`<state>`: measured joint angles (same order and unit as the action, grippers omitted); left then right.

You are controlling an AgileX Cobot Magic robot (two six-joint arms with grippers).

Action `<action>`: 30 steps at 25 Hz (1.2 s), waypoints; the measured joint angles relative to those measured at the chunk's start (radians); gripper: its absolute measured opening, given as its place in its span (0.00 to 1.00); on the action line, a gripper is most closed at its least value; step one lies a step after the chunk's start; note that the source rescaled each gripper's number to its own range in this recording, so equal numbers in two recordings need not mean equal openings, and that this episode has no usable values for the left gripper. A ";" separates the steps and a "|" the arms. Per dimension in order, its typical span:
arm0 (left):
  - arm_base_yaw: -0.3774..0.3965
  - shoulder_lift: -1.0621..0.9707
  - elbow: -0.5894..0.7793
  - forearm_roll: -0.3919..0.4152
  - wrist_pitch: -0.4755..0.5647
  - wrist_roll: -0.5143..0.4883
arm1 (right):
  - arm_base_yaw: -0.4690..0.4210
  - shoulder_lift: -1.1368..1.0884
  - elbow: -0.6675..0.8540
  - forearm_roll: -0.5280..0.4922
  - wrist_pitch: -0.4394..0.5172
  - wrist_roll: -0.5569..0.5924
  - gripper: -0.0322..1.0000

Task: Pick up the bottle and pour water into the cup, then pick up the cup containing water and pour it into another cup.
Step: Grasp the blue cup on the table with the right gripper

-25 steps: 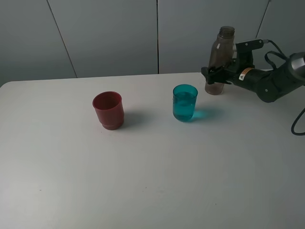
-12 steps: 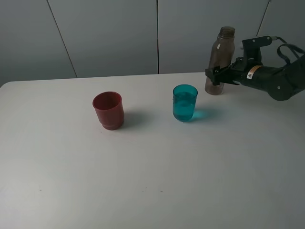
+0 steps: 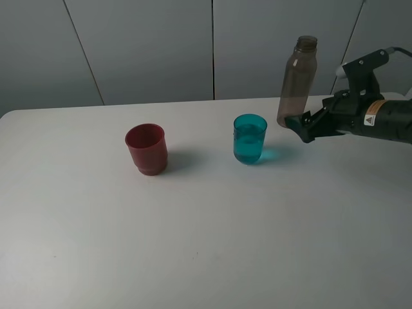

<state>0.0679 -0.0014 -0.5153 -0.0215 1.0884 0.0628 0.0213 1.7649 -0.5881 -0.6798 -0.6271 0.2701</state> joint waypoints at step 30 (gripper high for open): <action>0.000 0.000 0.000 0.000 0.000 0.000 | 0.161 0.325 -0.023 0.043 -0.319 -0.170 0.98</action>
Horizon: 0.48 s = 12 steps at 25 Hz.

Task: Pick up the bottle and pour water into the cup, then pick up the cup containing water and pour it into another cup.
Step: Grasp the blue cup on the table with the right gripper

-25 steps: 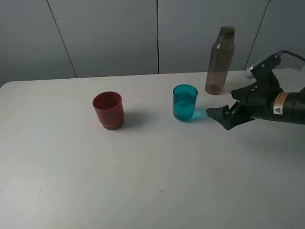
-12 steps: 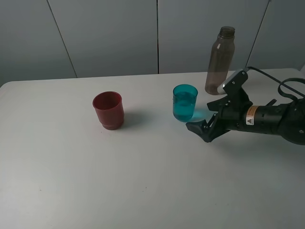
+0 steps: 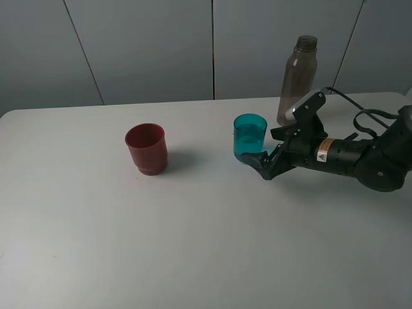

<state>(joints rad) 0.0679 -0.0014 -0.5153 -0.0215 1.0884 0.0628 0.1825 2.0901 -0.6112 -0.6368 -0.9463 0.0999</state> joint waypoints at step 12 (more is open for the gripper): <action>0.000 0.000 0.000 0.000 0.000 0.000 | 0.006 0.068 -0.082 0.007 -0.040 -0.026 0.98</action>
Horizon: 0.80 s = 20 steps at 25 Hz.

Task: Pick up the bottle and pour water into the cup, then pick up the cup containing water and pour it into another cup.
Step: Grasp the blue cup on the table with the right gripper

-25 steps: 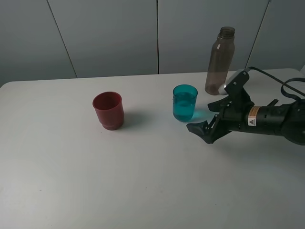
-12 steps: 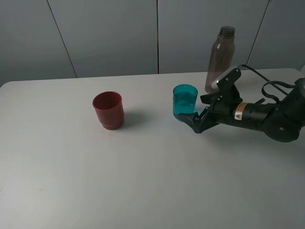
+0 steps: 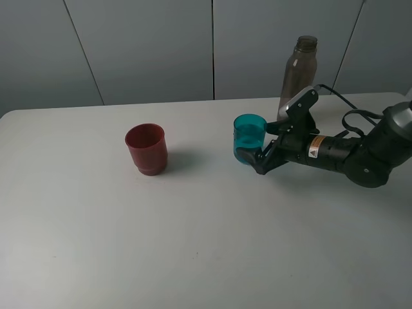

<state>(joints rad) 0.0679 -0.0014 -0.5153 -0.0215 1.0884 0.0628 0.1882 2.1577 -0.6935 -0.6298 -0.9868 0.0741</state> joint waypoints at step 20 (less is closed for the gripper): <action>0.000 0.000 0.000 0.000 0.000 0.000 | 0.035 0.049 -0.083 -0.011 -0.002 0.017 0.98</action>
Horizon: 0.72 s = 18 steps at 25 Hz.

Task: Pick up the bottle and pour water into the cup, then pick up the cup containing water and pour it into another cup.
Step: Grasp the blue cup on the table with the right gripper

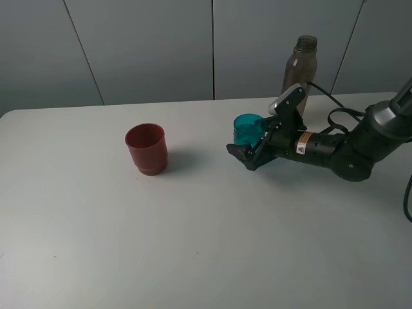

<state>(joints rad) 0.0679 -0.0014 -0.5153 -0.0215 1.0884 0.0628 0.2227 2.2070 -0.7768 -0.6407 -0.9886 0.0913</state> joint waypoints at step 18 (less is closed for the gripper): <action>0.000 0.000 0.000 0.000 0.000 0.000 | 0.000 0.070 -0.020 0.057 -0.119 0.002 0.98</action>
<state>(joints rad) 0.0679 -0.0014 -0.5153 -0.0215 1.0884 0.0628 0.2227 2.2771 -0.7965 -0.5834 -1.1074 0.0930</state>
